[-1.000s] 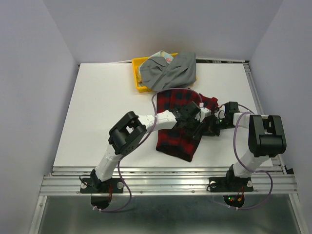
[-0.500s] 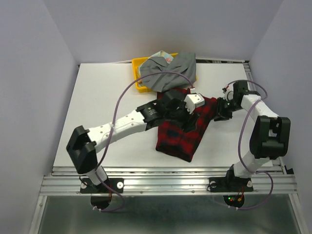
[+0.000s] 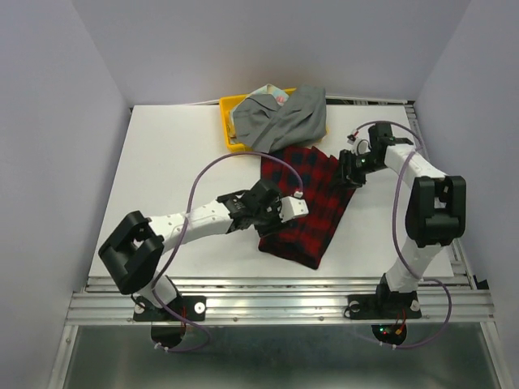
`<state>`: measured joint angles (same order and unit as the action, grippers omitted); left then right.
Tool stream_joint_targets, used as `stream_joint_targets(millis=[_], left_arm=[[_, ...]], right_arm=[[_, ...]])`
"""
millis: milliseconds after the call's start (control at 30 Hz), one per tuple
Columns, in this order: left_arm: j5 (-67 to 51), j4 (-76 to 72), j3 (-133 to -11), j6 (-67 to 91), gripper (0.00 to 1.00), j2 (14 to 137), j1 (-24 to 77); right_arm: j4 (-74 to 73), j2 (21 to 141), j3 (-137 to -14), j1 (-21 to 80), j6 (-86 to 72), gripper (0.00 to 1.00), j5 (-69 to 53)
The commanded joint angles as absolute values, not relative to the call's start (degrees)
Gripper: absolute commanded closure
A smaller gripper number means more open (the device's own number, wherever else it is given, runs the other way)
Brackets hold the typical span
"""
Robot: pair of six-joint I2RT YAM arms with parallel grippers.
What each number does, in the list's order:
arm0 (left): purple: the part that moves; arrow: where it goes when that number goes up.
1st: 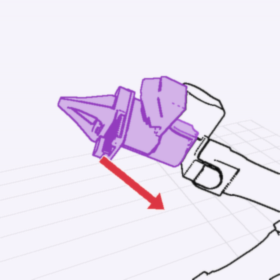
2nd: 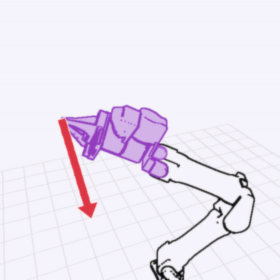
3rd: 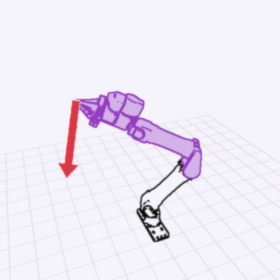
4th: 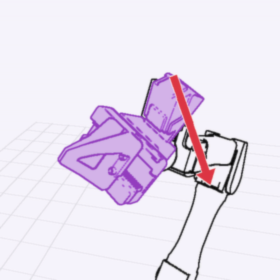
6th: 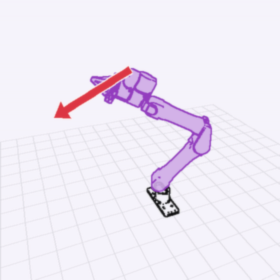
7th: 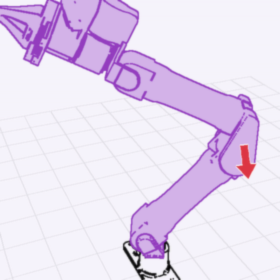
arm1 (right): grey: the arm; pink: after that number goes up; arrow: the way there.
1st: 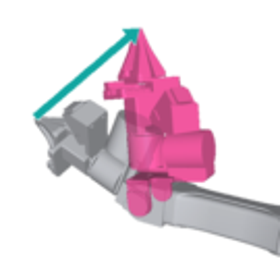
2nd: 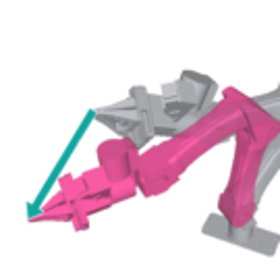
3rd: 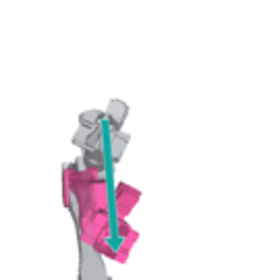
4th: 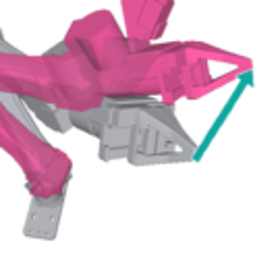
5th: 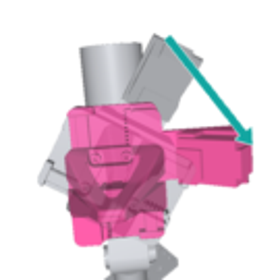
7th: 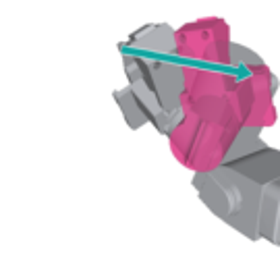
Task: Fold and stack the skirts
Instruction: Fold the skirt
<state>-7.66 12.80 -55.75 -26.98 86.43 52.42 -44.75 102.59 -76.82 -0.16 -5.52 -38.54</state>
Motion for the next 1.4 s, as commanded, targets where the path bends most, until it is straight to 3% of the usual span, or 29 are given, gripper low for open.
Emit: stream_joint_targets(millis=[0,167,333,500,533,567,633,1067,1367], left_arm=[[-7.56,8.79,-55.37,-34.97,0.46,89.29,54.48],[-7.03,8.61,-55.71,-34.56,0.53,96.93,60.37],[-6.6,8.62,-57.04,-29.8,0.52,101.95,62.57],[-4.57,10.2,-58.45,-28.21,0.34,98.19,62.4],[-4.22,9.67,-57.75,-28.82,0.29,93.74,62.4],[-4.48,8.97,-56.27,-29.35,0.17,91.43,62.49],[-3.96,8.44,-54.94,-30.49,0.11,84.84,62.84],[7.02,5.64,-39.13,-45.61,0.09,70.32,72.84],[23.11,-12.73,-27.96,-50.0,0.04,75.67,78.22]], right_arm=[[-41.14,107.03,-76.56,1.58,-3.88,0.53,-37.72],[-41.48,110.57,-75.59,1.58,3.24,0.57,-30.68],[-45.43,105.48,-79.61,2.11,6.85,0.57,-32.95],[-50.71,99.68,-79.28,4.3,6.5,0.57,-39.98],[-50.97,98.62,-78.32,5.0,6.07,0.57,-40.95],[-50.72,97.05,-76.14,6.49,5.8,0.57,-42.96],[-50.36,96.16,-74.36,8.08,5.36,0.57,-44.64],[-45.01,100.01,-66.9,19.6,5.63,0.6,-49.57],[-44.57,109.94,-64.25,20.13,6.86,0.67,-43.86]])
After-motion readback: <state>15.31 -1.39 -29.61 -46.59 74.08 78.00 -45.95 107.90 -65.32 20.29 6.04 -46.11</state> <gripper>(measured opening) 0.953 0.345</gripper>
